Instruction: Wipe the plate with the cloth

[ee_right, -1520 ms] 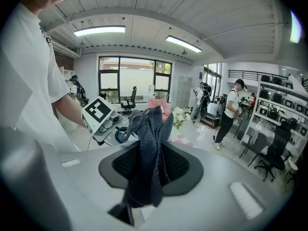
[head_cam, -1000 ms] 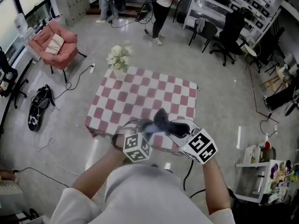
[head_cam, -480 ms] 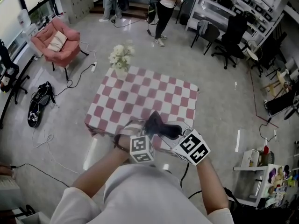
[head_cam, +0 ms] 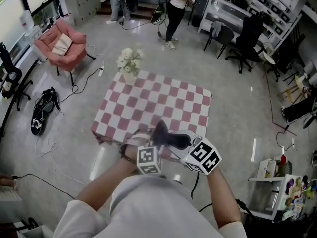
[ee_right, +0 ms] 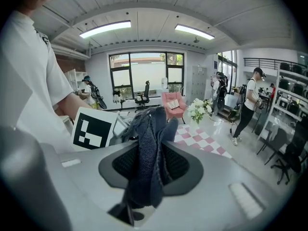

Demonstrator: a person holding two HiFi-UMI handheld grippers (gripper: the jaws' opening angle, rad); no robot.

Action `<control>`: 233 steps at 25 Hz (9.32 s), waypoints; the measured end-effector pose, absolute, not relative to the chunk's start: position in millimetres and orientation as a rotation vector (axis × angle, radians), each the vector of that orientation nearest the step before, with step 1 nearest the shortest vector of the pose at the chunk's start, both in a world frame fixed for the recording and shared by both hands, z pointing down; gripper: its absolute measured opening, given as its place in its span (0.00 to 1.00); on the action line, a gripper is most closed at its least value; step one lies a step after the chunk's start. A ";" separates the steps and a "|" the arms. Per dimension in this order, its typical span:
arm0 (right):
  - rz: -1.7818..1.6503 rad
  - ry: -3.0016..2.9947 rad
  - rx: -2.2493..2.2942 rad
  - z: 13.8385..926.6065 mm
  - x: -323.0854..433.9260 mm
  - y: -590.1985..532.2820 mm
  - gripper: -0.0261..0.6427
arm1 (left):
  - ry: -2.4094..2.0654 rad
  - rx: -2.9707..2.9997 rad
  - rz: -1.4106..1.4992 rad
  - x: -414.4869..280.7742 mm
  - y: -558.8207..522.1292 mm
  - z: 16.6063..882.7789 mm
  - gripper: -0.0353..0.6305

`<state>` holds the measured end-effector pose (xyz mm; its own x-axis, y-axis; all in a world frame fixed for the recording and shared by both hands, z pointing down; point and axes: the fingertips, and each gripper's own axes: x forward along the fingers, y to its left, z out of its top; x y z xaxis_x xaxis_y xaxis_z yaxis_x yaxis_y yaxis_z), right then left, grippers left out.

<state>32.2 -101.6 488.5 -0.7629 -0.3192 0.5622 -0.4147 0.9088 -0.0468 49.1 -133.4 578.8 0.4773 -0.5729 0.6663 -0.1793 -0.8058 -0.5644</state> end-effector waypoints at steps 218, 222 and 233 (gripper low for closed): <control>1.019 -2.571 0.825 534.6 151.4 -154.2 0.22 | 0.639 -2.803 -0.433 -4.5 -170.9 452.2 0.16; 1.014 -2.557 0.803 543.7 138.8 -152.3 0.22 | 0.700 -2.905 -0.391 -17.2 -180.8 455.7 0.16; 0.961 -2.527 0.711 563.1 88.8 -141.6 0.22 | 0.816 -3.095 -0.241 -33.5 -196.4 450.5 0.16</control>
<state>88.8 -141.6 563.1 -0.8150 -0.3295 0.4766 -0.5629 0.6450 -0.5168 -33.5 -196.4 450.5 0.8596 -0.4846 0.1622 -0.4949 -0.8685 0.0279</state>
